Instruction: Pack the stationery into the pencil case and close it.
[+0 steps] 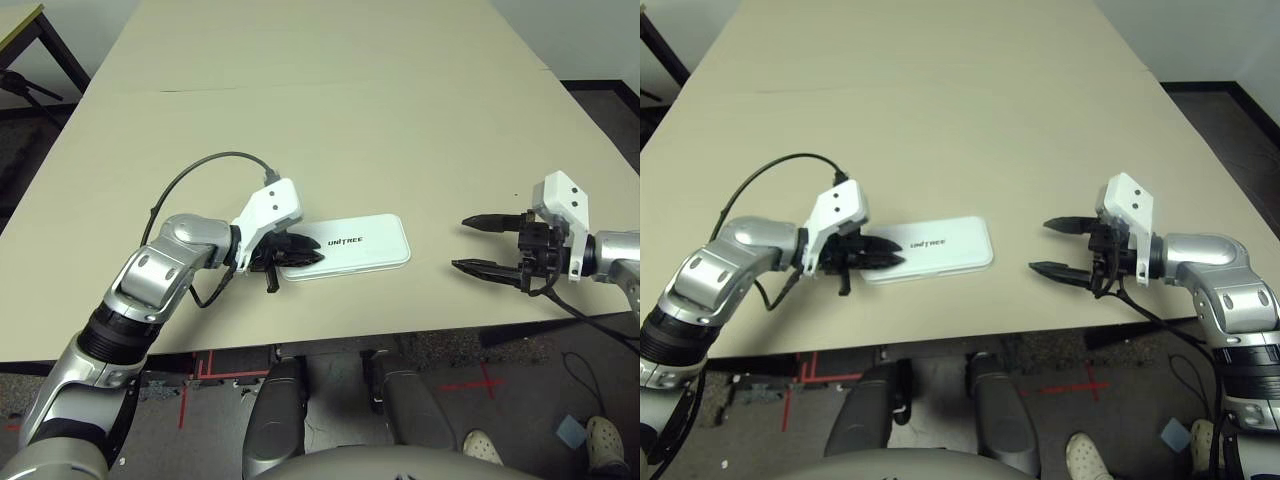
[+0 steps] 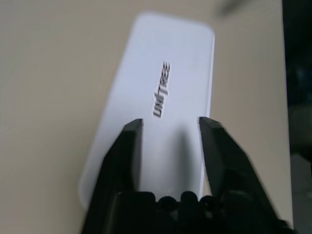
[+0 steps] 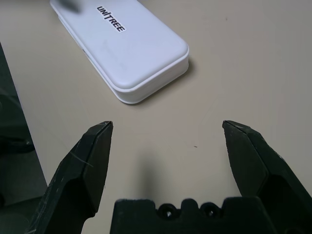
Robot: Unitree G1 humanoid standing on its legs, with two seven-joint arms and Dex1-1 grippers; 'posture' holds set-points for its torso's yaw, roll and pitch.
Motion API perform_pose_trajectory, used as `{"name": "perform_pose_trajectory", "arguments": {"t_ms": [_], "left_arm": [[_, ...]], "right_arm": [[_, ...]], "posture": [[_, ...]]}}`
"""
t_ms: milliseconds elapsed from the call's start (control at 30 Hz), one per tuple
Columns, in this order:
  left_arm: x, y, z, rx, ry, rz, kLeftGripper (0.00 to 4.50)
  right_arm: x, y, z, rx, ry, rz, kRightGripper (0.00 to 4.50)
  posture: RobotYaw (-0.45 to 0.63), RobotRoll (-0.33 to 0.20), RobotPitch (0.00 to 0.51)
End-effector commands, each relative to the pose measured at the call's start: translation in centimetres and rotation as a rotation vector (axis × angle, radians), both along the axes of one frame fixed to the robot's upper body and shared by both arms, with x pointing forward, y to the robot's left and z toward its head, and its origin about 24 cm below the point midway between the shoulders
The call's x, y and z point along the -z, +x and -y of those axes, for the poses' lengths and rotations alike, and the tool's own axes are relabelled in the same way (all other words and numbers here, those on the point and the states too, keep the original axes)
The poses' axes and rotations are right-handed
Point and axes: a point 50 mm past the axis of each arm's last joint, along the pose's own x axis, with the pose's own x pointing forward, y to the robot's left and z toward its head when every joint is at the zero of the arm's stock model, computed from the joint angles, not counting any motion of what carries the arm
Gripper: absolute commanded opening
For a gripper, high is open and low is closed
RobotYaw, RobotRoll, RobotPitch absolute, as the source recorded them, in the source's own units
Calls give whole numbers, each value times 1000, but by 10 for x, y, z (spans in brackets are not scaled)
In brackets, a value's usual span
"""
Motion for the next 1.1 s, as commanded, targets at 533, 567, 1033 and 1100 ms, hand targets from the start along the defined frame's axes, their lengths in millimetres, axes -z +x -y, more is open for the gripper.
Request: {"name": "perform_pose_trajectory", "arguments": {"t_ms": [533, 567, 1033, 1100], "left_arm": [[0, 17, -179, -1054, -387, 458, 4481], [2, 17, -186, -1108, -396, 471, 4481], [31, 18, -204, -1341, -407, 527, 4481], [32, 18, -203, -1339, -407, 526, 4481]], "right_arm": [[7, 70, 44, 933, 215, 431, 4500], [9, 71, 47, 969, 208, 446, 4500], [23, 81, 62, 1201, 177, 494, 4500], [26, 80, 62, 1196, 173, 487, 4500]], "posture": [[-21, 0, 162], [-21, 0, 162], [-25, 0, 186], [-22, 0, 187]]}}
